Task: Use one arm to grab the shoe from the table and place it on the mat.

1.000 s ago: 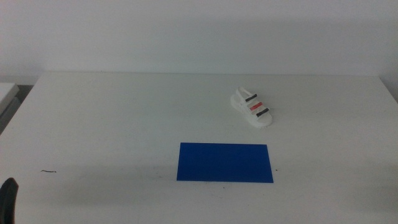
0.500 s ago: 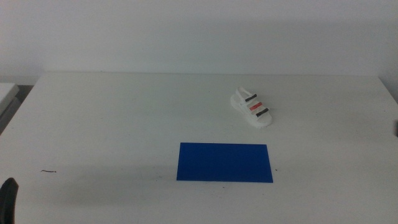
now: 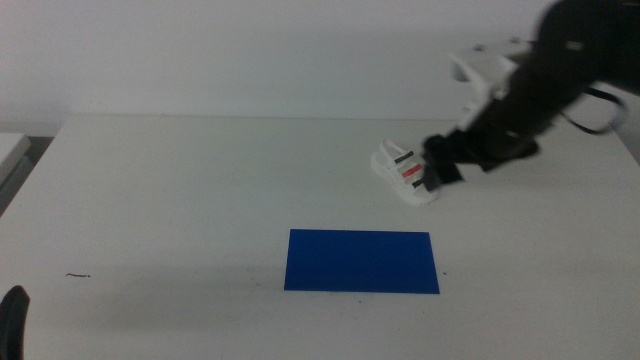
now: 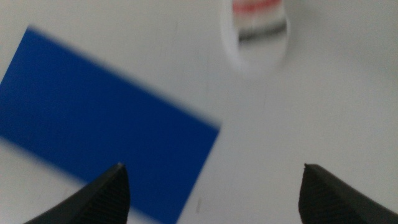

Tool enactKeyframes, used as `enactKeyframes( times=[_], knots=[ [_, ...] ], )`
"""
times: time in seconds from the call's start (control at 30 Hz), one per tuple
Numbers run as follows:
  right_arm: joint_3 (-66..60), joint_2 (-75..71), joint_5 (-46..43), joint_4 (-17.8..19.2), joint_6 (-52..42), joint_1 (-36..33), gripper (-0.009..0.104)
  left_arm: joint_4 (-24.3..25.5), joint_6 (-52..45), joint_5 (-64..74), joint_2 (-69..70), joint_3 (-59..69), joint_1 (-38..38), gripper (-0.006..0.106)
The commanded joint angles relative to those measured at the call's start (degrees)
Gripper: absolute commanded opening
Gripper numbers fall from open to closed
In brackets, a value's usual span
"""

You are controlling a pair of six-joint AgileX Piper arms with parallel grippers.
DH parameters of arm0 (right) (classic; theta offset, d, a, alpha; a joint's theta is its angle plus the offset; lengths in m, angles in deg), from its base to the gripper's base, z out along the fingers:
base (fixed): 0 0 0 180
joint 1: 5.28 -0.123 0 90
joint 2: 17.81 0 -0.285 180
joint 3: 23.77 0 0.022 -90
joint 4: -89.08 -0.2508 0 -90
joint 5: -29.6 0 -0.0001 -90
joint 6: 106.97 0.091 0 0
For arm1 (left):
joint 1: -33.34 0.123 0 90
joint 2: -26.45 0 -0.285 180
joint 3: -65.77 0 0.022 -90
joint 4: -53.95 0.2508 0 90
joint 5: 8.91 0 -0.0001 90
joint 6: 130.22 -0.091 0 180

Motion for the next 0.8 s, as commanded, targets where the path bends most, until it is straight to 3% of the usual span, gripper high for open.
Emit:
enactKeyframes(
  times=[0.0,0.27,0.5,0.57,0.63,0.77],
  knots=[
    [6.8,5.9,-0.4,1.7,-2.2,-0.4,0.090,-0.2,0.1,-0.7,-0.3,0.0,0.0,0.094],
    [27.9,26.9,-1.0,3.3,-10.2,1.4,0.090,-0.2,0.1,-0.7,-0.3,0.0,0.0,0.094],
    [37.1,37.4,-5.0,4.5,-9.6,1.8,0.087,-0.2,0.1,-0.7,-0.3,0.0,0.0,0.094],
    [37.5,38.6,-6.3,4.3,-9.6,1.9,0.077,-0.2,0.1,-0.7,-0.3,0.0,0.0,0.094],
    [37.7,39.2,-6.8,4.0,-9.5,1.9,0.060,-0.2,0.1,-0.7,-0.3,0.0,0.0,0.094],
    [37.7,38.2,-3.4,3.4,-5.8,1.9,0.013,-0.2,0.1,-0.7,-0.3,0.0,0.0,0.094]
  ],
)
